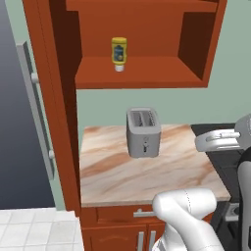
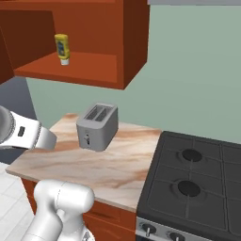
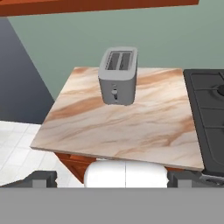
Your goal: Move the mustard and mayonnaise from the cabinet to the dining counter.
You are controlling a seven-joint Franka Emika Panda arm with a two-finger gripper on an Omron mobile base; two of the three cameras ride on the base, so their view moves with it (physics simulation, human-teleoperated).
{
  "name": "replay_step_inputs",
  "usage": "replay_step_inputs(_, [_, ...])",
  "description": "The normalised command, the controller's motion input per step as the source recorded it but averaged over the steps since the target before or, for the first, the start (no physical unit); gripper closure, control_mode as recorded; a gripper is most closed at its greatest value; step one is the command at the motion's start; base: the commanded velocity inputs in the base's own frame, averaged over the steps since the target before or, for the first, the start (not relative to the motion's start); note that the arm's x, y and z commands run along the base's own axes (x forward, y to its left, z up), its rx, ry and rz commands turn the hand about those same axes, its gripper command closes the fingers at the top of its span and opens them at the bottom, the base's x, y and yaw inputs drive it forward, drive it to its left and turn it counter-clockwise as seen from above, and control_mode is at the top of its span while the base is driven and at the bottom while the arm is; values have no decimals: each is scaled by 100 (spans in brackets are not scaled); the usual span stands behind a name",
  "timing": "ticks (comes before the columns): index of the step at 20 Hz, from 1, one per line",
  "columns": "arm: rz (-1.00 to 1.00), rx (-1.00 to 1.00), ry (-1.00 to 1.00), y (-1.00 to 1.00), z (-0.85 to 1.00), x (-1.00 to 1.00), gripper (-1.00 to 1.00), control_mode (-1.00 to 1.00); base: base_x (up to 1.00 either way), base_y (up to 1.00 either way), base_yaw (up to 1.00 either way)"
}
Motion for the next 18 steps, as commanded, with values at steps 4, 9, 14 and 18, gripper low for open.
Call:
replay_step_inputs(4, [0, 0, 0, 0, 0, 0, -100, 100, 34, -13, 10])
replay_step_inputs(9, [0, 0, 0, 0, 0, 0, -100, 100, 5, 0, 1])
replay_step_inputs(14, [0, 0, 0, 0, 0, 0, -100, 100, 0, 0, 0])
replay_step_inputs(18, [0, 0, 0, 0, 0, 0, -100, 100, 0, 0, 0])
